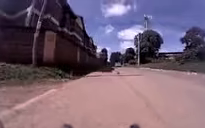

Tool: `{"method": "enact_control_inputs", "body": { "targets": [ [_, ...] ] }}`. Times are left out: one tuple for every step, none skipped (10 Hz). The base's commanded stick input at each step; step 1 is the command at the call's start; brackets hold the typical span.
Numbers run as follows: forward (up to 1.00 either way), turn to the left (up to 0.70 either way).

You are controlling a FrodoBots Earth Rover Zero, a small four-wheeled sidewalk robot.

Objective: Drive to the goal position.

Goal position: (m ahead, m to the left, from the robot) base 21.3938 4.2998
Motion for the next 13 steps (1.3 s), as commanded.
{"method": "enact_control_inputs", "body": {
  "targets": [
    [1.0, -0.04],
    [1.0, 0.0],
    [1.0, 0.0],
    [1.0, 0.0],
    [1.0, 0.0],
    [1.0, 0.0],
    [1.0, 0.0],
    [1.0, -0.26],
    [1.0, -0.39],
    [1.0, -0.38],
    [1.0, -0.38],
    [1.0, -0.19],
    [1.0, 0.0]
  ]
}}
